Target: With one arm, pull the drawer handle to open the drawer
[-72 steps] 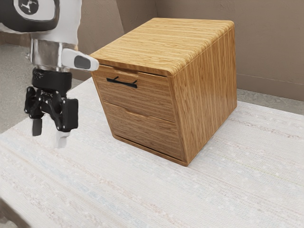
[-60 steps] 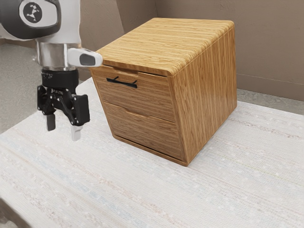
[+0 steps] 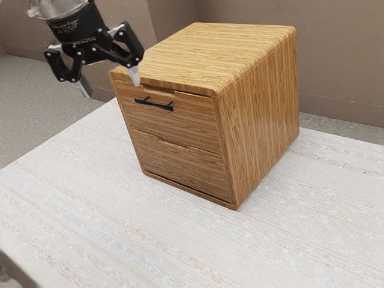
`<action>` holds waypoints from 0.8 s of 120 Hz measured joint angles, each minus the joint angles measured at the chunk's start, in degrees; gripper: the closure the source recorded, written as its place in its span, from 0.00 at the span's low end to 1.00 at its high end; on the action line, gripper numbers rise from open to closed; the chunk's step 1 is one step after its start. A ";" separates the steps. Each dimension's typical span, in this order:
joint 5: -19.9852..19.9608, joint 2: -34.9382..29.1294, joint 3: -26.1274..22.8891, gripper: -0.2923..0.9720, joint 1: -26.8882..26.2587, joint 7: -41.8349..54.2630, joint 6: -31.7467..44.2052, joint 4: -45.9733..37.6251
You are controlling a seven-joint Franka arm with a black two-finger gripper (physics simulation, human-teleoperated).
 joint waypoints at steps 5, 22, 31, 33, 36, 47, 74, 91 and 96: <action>0.10 -1.07 0.44 0.23 0.22 -3.42 2.24 -4.33; 0.25 -17.06 5.00 0.23 5.06 -13.44 18.87 -35.11; 0.27 -19.60 5.72 0.23 5.60 -17.88 27.23 -40.99; 0.27 -19.84 5.75 0.23 5.64 -18.80 28.89 -41.72; 0.26 -20.25 5.72 0.23 5.69 -20.13 31.59 -43.17; 0.21 -20.85 5.45 0.23 5.73 -24.59 39.84 -45.92; 0.07 -18.31 4.83 0.23 5.77 -33.12 52.69 -46.70; -0.10 -16.31 3.55 0.23 5.65 -37.24 57.47 -47.45; -0.13 -16.21 3.57 0.23 5.65 -38.28 58.36 -47.85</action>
